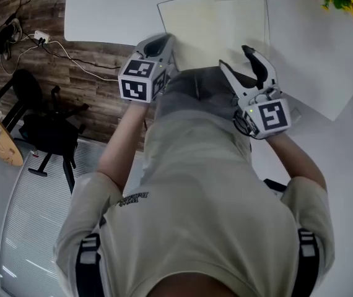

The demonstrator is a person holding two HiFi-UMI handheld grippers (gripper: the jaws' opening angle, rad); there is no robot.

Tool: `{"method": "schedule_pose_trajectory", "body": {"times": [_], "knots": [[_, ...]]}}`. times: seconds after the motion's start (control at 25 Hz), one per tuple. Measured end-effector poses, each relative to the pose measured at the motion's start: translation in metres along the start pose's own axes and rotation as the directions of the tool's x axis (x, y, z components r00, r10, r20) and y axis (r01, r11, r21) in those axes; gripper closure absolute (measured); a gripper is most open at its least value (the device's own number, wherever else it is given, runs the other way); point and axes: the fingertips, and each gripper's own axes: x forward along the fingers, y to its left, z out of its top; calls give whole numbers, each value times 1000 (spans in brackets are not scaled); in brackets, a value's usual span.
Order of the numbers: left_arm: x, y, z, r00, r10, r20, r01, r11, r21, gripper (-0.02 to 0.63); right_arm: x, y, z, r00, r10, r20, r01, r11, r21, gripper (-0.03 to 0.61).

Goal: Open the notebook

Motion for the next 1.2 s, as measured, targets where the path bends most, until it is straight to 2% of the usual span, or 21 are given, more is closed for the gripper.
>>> {"method": "schedule_pose_trajectory", "body": {"times": [0.08, 0.2, 0.24, 0.28, 0.36, 0.48, 0.52, 0.56, 0.6, 0.68, 0.72, 0.76, 0.96, 1.08, 1.2], "knots": [[1, -1, 0, 1000, -4, 1, 4, 1000, 2, 603, -3, -48, -12, 992, -117, -44, 118, 993, 29, 252], [1, 0, 0, 1000, -6, 4, 6, 1000, 8, 603, -4, -93, -33, 971, -209, -116, 221, 970, 103, 252], [1, 0, 0, 1000, -6, 5, 6, 1000, 8, 603, -4, -100, -42, 965, -218, -143, 236, 963, 127, 246], [1, 0, 0, 1000, -8, 7, 8, 1000, 6, 603, -3, -102, -51, 961, -216, -174, 242, 959, 150, 208], [0, 0, 1, 1000, -13, 9, 13, 1000, 0, 603, 1, -98, -66, 954, -195, -227, 240, 952, 188, 206], [-1, 1, 1, 1000, -12, 13, 12, 1000, -3, 603, 6, -90, -73, 943, -205, -262, 253, 953, 167, 178], [-2, 1, 1, 1000, -10, 15, 10, 1000, -2, 603, 7, -90, -73, 939, -211, -273, 259, 953, 154, 185], [-2, 1, 1, 1000, -9, 16, 9, 1000, -2, 603, 7, -88, -72, 935, -214, -283, 262, 954, 147, 238], [-2, 1, 1, 1000, -7, 18, 7, 1000, -1, 603, 8, -86, -72, 934, -211, -289, 261, 955, 144, 331], [-2, 1, 1, 1000, -6, 21, 6, 1000, -3, 603, 11, -80, -70, 935, -200, -292, 250, 958, 143, 368], [-1, 0, 1, 1000, -5, 22, 5, 1000, -4, 603, 13, -77, -68, 939, -194, -284, 242, 959, 147, 462], [-1, 0, 1, 1000, -5, 23, 5, 1000, -6, 603, 15, -72, -65, 946, -181, -270, 229, 961, 158, 531], [-3, 0, 0, 1000, -9, 27, 10, 999, -34, 603, 33, -27, -33, 987, -12, -161, 45, 977, 206, 545], [-6, 0, -1, 999, -10, 36, 12, 999, -52, 603, 43, 4, -19, 988, 81, -128, -55, 980, 189, 545], [-9, 1, -1, 999, -4, 45, 7, 998, -61, 603, 52, 28, -17, 982, 139, -129, -120, 982, 149, 530]]}}
